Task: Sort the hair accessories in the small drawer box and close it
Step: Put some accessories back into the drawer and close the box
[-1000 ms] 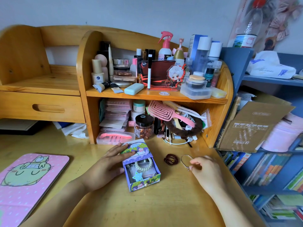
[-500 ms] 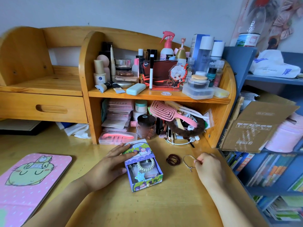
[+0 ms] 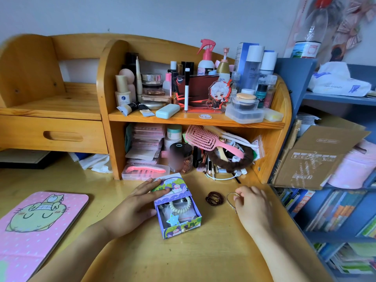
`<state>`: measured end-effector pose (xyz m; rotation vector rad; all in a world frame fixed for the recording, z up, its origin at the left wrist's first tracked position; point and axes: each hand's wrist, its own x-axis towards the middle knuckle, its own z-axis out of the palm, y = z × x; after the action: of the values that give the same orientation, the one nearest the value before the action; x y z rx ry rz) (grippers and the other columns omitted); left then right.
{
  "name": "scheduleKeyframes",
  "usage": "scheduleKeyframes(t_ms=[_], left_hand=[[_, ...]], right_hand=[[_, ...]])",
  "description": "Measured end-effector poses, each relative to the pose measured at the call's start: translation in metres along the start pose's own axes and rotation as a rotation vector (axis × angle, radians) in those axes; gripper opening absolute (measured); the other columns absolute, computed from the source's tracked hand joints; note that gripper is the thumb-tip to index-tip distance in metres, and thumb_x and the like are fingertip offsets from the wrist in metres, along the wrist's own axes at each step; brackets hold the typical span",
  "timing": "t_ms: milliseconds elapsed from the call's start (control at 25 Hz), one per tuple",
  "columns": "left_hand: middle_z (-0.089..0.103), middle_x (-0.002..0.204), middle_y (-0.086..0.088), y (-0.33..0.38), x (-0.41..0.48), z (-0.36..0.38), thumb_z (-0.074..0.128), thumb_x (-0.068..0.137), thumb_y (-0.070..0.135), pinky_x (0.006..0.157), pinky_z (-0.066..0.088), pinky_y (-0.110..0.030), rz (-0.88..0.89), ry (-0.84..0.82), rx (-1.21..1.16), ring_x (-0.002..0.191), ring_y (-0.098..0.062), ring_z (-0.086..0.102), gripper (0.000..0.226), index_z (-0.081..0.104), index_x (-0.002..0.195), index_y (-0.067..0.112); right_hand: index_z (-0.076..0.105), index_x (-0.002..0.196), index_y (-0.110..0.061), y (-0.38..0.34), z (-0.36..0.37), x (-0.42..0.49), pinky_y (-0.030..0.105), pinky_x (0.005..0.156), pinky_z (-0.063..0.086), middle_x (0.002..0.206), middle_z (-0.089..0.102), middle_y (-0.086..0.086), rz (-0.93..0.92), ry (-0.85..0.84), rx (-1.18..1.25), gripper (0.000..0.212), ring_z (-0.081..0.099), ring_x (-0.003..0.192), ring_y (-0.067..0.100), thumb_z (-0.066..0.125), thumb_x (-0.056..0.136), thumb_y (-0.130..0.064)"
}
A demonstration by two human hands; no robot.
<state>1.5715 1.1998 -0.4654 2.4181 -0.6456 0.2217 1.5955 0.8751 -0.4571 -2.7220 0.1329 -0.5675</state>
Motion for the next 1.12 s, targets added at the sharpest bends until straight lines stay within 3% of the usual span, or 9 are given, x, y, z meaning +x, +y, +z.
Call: scheduleKeyframes(t_ms=[200, 400, 680, 960, 1120], left_hand=[[0.021, 0.151, 0.015, 0.001, -0.001, -0.001, 0.055, 0.083, 0.031, 0.113, 0.010, -0.027, -0.001, 0.000, -0.013, 0.141, -0.002, 0.004, 0.056, 0.037, 0.133, 0.047], [0.021, 0.151, 0.015, 0.000, -0.001, -0.001, 0.055, 0.084, 0.031, 0.114, 0.010, -0.030, 0.000, -0.007, -0.008, 0.142, -0.003, 0.003, 0.055, 0.037, 0.133, 0.047], [0.021, 0.151, 0.015, 0.001, -0.001, -0.001, 0.055, 0.084, 0.032, 0.114, 0.011, -0.031, 0.002, -0.003, -0.010, 0.142, -0.003, 0.004, 0.055, 0.037, 0.133, 0.047], [0.021, 0.151, 0.015, 0.001, 0.000, -0.001, 0.055, 0.083, 0.031, 0.114, 0.010, -0.030, -0.004, -0.005, -0.002, 0.142, -0.003, 0.004, 0.056, 0.036, 0.134, 0.047], [0.020, 0.151, 0.015, 0.001, -0.001, -0.001, 0.055, 0.084, 0.030, 0.114, 0.010, -0.030, -0.005, -0.006, -0.005, 0.142, -0.003, 0.003, 0.056, 0.036, 0.133, 0.047]], right_hand=[[0.067, 0.102, -0.028, -0.020, 0.005, 0.004, 0.036, 0.088, 0.038, 0.108, 0.062, -0.006, -0.063, -0.038, 0.027, 0.021, 0.048, 0.106, 0.018, 0.056, 0.087, -0.038], [0.068, 0.105, -0.029, -0.033, 0.014, 0.003, 0.038, 0.094, 0.035, 0.111, 0.060, -0.007, -0.068, -0.098, -0.001, 0.031, 0.044, 0.112, 0.018, 0.057, 0.084, -0.049], [0.068, 0.089, -0.032, -0.034, 0.016, 0.002, 0.036, 0.085, 0.035, 0.103, 0.062, -0.009, -0.108, -0.079, 0.024, 0.010, 0.046, 0.106, 0.017, 0.061, 0.084, -0.038], [0.060, 0.081, -0.029, -0.038, 0.015, 0.003, 0.032, 0.073, 0.024, 0.089, 0.065, -0.010, -0.209, -0.068, -0.008, 0.004, 0.049, 0.095, 0.017, 0.060, 0.086, -0.028], [0.060, 0.077, -0.026, -0.037, 0.017, 0.000, 0.035, 0.075, 0.033, 0.076, 0.067, -0.007, -0.273, -0.024, -0.026, 0.008, 0.053, 0.082, 0.020, 0.067, 0.080, -0.021]])
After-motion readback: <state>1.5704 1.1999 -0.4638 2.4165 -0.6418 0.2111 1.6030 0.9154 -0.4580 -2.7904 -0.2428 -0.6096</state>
